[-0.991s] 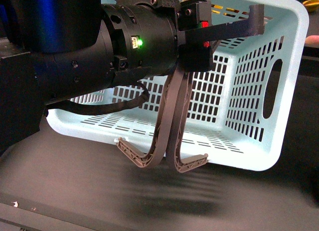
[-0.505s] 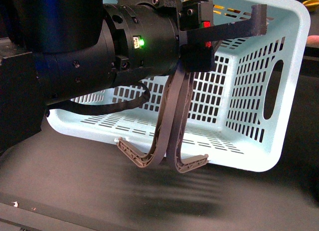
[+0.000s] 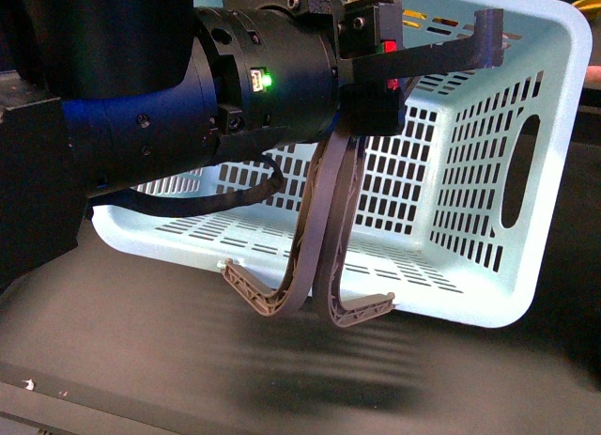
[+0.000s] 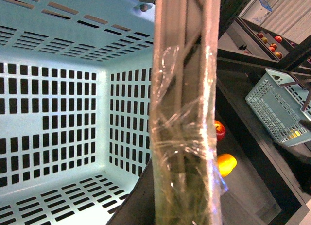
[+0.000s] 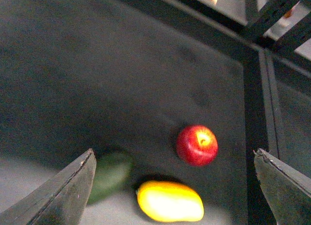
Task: Pick mango with right arm and hold basket with left
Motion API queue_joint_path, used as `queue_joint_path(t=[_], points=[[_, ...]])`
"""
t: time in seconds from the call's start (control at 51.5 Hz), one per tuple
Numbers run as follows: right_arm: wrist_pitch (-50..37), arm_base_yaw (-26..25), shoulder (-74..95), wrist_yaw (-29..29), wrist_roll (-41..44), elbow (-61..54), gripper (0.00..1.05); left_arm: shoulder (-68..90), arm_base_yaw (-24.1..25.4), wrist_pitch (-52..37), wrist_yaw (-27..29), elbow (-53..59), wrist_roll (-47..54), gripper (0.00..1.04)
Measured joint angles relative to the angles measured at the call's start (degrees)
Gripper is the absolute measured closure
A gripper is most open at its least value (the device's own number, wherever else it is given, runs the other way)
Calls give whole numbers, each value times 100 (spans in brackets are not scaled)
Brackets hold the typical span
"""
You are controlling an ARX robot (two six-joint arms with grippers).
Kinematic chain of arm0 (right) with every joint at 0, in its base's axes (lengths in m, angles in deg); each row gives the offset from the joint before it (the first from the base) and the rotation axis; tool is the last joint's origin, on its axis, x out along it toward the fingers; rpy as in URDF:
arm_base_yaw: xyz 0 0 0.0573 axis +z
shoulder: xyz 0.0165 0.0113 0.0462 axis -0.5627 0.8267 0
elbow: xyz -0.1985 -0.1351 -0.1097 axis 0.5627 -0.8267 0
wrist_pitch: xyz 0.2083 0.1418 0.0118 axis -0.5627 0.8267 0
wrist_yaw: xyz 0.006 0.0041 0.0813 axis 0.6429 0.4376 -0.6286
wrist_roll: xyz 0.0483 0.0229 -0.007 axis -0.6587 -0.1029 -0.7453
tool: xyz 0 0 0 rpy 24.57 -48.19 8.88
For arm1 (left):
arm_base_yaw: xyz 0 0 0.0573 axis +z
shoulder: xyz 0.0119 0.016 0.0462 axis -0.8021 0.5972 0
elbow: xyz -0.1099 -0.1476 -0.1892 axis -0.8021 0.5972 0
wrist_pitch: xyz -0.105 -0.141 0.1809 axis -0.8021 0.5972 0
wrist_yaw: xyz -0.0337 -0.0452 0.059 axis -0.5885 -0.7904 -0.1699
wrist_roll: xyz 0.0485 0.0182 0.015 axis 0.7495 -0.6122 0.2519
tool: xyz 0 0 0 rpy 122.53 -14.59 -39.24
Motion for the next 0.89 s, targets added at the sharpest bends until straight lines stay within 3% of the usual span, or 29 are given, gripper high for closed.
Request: queue_joint_path(t=[0.233, 0.505, 0.894], points=[[817, -627, 1762, 15, 1755, 1141, 8, 0, 0, 0, 0, 0, 0, 95], [1823, -1040, 2986, 195, 3185, 2358, 8, 0, 0, 0, 0, 0, 0, 95], [3296, -1189, 4299, 468, 3995, 3716, 8, 0, 0, 0, 0, 0, 2, 95]])
